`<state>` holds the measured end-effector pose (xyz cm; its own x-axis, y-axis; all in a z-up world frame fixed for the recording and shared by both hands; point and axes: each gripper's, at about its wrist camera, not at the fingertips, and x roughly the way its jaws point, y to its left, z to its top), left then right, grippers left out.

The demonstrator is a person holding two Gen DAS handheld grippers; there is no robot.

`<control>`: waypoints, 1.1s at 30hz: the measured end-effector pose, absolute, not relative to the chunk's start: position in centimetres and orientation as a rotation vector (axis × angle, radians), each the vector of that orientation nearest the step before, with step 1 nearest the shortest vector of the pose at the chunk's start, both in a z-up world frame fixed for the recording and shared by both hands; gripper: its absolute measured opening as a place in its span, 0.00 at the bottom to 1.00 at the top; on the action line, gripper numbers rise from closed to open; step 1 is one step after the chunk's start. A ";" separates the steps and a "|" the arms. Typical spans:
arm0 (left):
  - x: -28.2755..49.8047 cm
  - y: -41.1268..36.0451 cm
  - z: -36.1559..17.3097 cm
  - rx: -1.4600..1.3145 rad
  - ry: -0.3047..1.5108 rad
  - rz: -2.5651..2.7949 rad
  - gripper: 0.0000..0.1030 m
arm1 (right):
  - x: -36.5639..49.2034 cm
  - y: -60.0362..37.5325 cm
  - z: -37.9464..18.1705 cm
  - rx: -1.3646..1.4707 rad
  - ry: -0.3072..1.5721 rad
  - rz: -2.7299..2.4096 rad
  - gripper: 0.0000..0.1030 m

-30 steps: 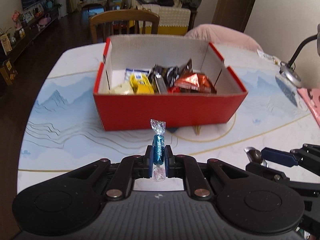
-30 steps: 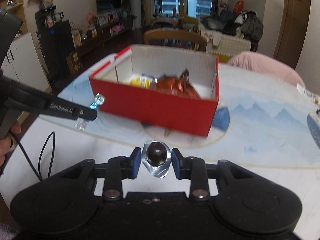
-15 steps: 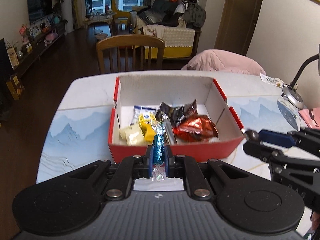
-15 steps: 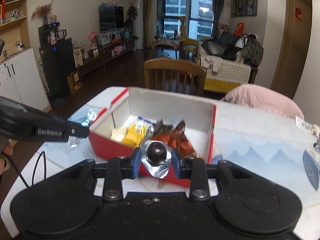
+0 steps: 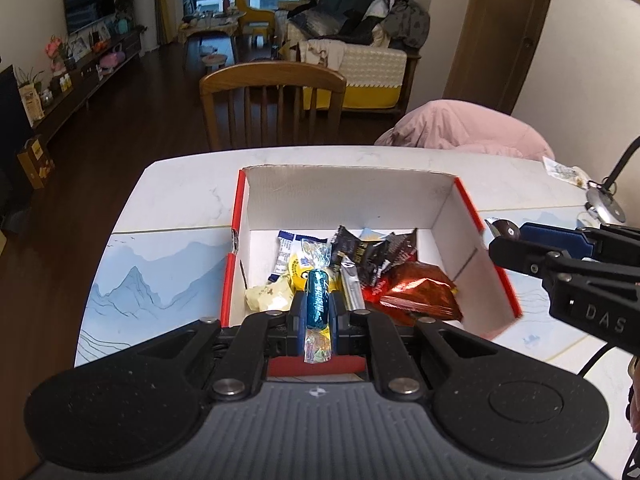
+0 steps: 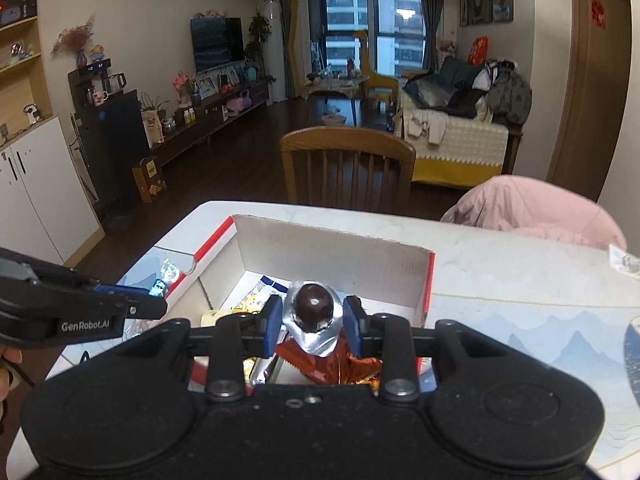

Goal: Organize snacks
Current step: 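Carry the chocolate ball and blue candy over the red box, then lower both candies into the red box and open both grippers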

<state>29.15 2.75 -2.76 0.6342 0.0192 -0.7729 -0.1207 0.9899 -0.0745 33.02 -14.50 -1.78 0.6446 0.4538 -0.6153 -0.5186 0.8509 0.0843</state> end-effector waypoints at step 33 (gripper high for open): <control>39.3 2.6 -12.2 -0.072 1.147 0.137 0.10 | 43.3 -11.6 -10.4 -0.164 0.923 0.562 0.31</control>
<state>39.33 2.60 -12.19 0.4040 0.0714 -0.9120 -0.1452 0.9893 0.0131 43.25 -11.56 -10.43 0.4716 0.3883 -0.7917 -0.5249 0.8450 0.1018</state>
